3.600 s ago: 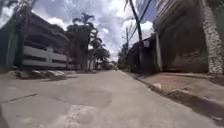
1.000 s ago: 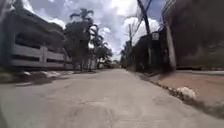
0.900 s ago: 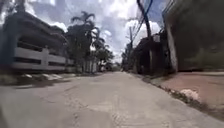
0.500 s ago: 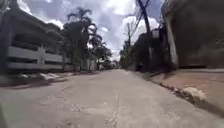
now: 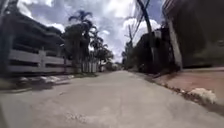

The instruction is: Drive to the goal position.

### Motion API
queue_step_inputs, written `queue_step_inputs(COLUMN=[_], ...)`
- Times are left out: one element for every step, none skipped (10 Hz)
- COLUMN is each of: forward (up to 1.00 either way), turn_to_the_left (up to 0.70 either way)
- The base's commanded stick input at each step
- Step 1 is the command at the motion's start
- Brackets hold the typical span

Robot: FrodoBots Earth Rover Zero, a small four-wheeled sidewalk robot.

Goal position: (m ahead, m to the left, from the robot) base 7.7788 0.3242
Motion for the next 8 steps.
queue_step_inputs(forward=[0.5, 0.5, 0.5, 0.5, 0.5, 0.5, 0.5, 0.5], turn_to_the_left=[-0.36, -0.3, -0.23, -0.17, -0.13, -0.09, -0.06, -0.03])
